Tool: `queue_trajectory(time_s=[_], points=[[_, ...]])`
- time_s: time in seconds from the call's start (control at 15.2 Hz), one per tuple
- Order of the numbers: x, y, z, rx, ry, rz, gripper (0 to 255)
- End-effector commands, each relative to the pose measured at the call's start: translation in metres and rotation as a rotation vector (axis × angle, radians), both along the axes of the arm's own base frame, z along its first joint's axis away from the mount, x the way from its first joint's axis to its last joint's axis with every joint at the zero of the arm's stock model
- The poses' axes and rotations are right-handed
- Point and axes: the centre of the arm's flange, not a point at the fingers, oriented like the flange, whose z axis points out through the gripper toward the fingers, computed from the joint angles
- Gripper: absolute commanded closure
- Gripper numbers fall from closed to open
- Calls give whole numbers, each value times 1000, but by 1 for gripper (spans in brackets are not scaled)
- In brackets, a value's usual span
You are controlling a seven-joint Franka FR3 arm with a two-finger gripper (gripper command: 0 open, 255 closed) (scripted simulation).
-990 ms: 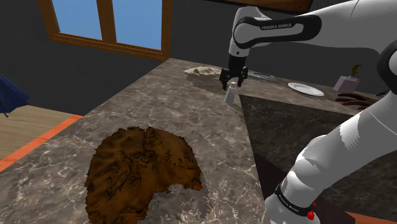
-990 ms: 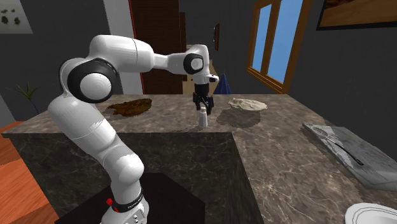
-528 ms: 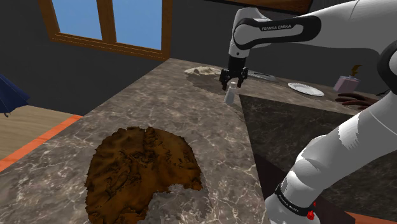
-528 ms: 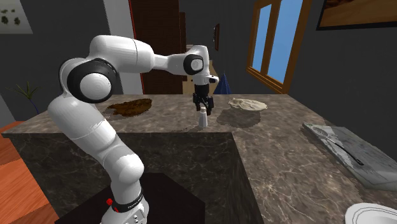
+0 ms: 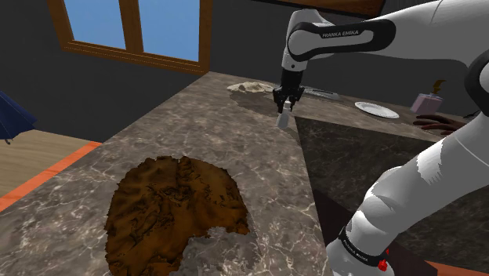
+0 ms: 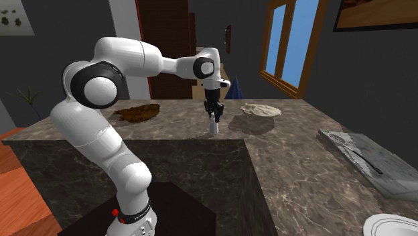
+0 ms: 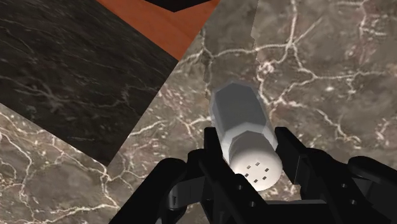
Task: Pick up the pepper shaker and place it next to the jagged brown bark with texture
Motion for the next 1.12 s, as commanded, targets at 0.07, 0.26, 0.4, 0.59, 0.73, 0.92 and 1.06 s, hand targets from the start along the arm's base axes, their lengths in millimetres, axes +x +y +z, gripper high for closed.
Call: queue_trajectory(time_s=[0.07, 0.26, 0.4, 0.59, 0.73, 0.92, 1.06], points=[[0, 0, 0, 0, 0, 0, 255], [0, 0, 16, 0, 0, 0, 255], [0, 0, 26, 0, 0, 0, 255], [0, 0, 42, 0, 0, 0, 255], [0, 0, 53, 0, 0, 0, 255], [0, 0, 68, 0, 0, 0, 255], [0, 0, 79, 0, 0, 0, 255]])
